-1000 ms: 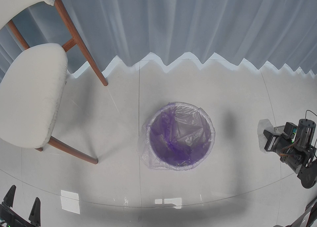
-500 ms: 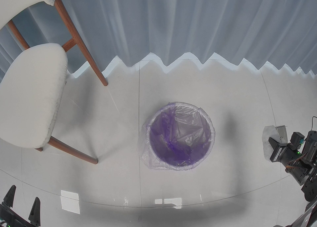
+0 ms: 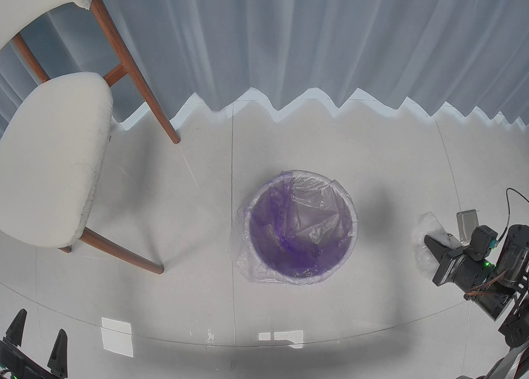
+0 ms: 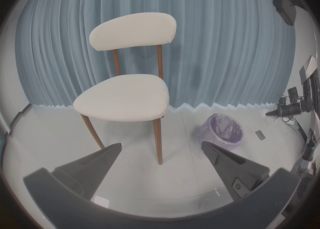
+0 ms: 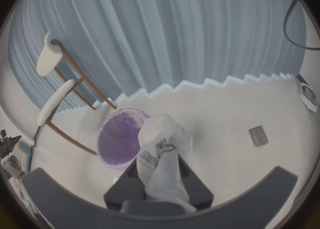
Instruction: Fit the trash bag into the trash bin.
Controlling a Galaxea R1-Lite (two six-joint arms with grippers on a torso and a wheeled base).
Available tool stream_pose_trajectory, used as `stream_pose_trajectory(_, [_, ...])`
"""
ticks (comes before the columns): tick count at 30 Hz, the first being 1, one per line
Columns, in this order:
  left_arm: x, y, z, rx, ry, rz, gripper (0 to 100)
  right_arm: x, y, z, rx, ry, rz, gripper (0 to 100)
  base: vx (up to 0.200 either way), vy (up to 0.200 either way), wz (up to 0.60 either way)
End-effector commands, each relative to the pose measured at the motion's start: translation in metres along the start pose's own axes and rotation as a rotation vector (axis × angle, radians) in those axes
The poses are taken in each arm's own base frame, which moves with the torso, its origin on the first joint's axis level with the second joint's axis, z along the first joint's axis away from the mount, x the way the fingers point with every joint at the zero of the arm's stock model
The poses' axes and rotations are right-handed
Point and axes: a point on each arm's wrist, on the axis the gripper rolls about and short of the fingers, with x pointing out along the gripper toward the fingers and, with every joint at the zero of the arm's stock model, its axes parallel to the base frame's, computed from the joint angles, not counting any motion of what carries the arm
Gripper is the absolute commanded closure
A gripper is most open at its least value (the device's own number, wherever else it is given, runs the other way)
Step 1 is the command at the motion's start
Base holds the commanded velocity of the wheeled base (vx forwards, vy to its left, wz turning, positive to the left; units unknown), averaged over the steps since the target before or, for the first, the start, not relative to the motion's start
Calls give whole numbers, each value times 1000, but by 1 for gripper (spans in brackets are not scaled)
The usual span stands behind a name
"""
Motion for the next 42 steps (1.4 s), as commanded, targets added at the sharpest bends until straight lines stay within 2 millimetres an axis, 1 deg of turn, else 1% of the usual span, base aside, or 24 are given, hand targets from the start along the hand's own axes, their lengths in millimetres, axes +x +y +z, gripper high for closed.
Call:
stream_pose_trajectory(1, [1, 0, -5, -1, 9, 0, 0, -5, 22, -9, -29, 38, 123, 100, 0, 0, 0])
stream_pose_trajectory(2, [1, 0, -5, -1, 8, 0, 0, -5, 27, -10, -37, 46, 152, 100, 0, 0, 0])
stream_pose_trajectory(3, [1, 0, -5, -1, 8, 0, 0, -5, 28, -11, -38, 48, 156, 100, 0, 0, 0])
stream_pose_trajectory(4, [1, 0, -5, -1, 9, 0, 0, -5, 38, -15, -50, 62, 206, 100, 0, 0, 0])
stream_pose_trajectory(10, [1, 0, -5, 1, 9, 0, 0, -8, 73, -33, -80, 126, 362, 100, 0, 0, 0])
stream_pose_trajectory(11, [1, 0, -5, -1, 8, 0, 0, -8, 75, -34, -81, 130, 370, 100, 0, 0, 0])
stream_pose_trajectory(12, [1, 0, -5, -1, 9, 0, 0, -12, 85, -41, -75, 156, 390, 100, 0, 0, 0])
stream_pose_trajectory(15, [1, 0, -5, 1, 9, 0, 0, -18, 97, -51, -60, 190, 399, 100, 0, 0, 0])
stream_pose_trajectory(17, [1, 0, -5, 1, 8, 0, 0, -20, 100, -53, -49, 196, 401, 100, 0, 0, 0])
stream_pose_trajectory(30, [1, 0, -5, 1, 8, 0, 0, -18, 99, -53, -42, 198, 392, 100, 0, 0, 0])
stream_pose_trajectory(34, [1, 0, -5, 1, 9, 0, 0, -15, 102, -48, -25, 154, 398, 100, 0, 0, 0])
stream_pose_trajectory(36, [1, 0, -5, 1, 9, 0, 0, 1, 108, -41, 2, 104, 379, 100, 0, 0, 0])
stream_pose_trajectory(37, [1, 0, -5, 1, 8, 0, 0, 5, 109, -39, 7, 92, 372, 100, 0, 0, 0])
stream_pose_trajectory(40, [1, 0, -5, -1, 9, 0, 0, 33, 116, -29, 22, 33, 336, 100, 0, 0, 0])
stream_pose_trajectory(41, [1, 0, -5, -1, 9, 0, 0, 33, 116, -29, 22, 33, 336, 100, 0, 0, 0])
stream_pose_trajectory(42, [1, 0, -5, -1, 9, 0, 0, 51, 119, -25, 24, 10, 313, 100, 0, 0, 0])
